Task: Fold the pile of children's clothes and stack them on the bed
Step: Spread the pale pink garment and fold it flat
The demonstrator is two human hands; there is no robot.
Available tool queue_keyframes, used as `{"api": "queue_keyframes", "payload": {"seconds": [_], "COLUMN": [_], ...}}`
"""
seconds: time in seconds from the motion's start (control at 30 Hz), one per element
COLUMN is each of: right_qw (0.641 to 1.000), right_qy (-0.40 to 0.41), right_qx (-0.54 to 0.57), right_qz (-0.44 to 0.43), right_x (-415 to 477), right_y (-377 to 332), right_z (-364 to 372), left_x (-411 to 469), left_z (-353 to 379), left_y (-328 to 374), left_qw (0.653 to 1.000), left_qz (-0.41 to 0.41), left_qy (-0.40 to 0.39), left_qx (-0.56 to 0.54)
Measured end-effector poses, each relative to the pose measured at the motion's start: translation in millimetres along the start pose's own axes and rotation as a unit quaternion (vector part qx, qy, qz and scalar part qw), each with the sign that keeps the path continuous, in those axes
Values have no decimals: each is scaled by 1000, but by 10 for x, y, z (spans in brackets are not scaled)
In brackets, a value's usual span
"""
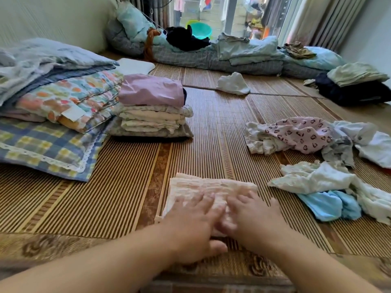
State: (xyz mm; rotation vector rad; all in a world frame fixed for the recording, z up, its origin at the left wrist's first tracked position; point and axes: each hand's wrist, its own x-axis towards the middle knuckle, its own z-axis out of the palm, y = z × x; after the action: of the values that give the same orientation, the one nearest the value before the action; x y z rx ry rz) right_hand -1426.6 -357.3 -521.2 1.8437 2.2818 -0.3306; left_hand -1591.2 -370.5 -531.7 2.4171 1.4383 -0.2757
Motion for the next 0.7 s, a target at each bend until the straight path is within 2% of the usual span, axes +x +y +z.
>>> {"api": "queue_keyframes", "payload": {"seconds": [0.13, 0.3, 0.37, 0.43, 0.53, 0.7], "right_qw": [1000, 993, 986, 984, 985, 988], "right_qy": [-25, -8, -10, -14, -6, 4], "right_qx": [19, 99, 128, 111, 42, 12], "right_qz": [1, -66, -102, -140, -165, -157], "right_x": [225, 669, 914, 1212, 1604, 1767], "right_y": [-68, -450, -657, -869, -1099, -1145], "right_z": [76, 70, 31, -39, -82, -119], "left_x": [62, 138, 130, 99, 76, 117], "left_z": [9, -176, -189, -187, -175, -113], "left_y": [-133, -556, -824, -1106, -1415, -1714], "left_qw": [997, 976, 962, 947, 934, 935], "left_qz": [-71, -211, -268, -315, -334, -303], "left_qy": [2, 41, 41, 39, 51, 103], "left_qx": [12, 37, 15, -40, -116, -154]}}
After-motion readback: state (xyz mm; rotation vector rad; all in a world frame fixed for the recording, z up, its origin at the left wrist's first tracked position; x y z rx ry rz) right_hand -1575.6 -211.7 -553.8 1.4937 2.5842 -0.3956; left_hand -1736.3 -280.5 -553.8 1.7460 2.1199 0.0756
